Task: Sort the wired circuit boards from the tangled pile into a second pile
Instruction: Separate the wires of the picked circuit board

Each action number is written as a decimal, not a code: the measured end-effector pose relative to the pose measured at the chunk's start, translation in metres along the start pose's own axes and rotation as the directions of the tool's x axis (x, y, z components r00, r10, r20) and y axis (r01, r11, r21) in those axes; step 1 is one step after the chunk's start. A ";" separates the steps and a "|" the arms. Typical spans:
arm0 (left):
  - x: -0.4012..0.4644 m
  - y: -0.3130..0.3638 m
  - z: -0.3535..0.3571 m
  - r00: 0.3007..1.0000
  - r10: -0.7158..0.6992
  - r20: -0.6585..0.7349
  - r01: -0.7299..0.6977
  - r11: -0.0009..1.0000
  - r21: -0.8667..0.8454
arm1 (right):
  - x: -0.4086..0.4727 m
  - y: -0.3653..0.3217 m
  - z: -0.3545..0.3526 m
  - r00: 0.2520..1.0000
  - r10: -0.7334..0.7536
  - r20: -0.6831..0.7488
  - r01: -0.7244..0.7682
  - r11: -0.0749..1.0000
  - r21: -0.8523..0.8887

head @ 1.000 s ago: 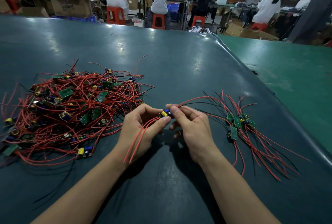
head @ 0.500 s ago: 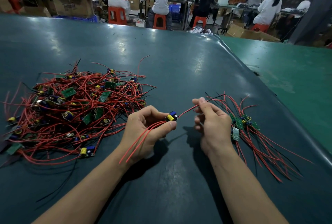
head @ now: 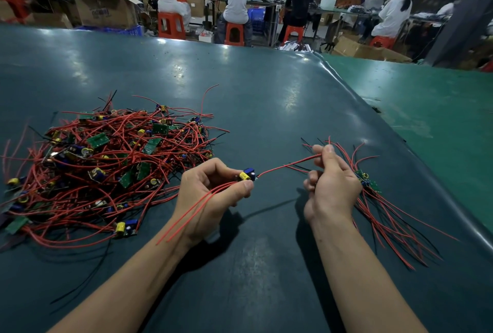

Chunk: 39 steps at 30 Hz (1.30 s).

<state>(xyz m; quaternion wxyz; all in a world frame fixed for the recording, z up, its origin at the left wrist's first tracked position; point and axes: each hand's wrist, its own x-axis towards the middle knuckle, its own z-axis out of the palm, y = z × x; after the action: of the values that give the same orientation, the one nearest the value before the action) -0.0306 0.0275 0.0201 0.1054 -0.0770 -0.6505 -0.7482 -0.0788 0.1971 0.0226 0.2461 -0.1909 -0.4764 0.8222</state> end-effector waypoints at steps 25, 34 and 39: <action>0.010 0.000 -0.002 0.980 -0.196 -0.040 0.174 0.933 -0.314 | -0.022 0.007 0.007 0.915 0.024 0.403 0.061 0.978 -0.197; 0.011 -0.009 -0.004 0.985 -0.174 0.016 0.175 0.975 -0.140 | -0.031 0.011 0.009 0.843 0.036 0.537 0.118 0.961 -0.250; 0.012 -0.010 -0.005 0.985 -0.173 -0.021 0.167 0.970 -0.178 | -0.029 0.012 0.007 0.834 0.090 0.544 0.089 0.951 -0.295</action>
<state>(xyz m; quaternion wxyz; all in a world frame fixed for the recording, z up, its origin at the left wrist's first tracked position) -0.0448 0.0234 0.0134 0.0453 -0.0165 -0.5841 -0.8102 -0.0621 0.1700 0.0179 0.0656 0.0179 -0.6491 0.7576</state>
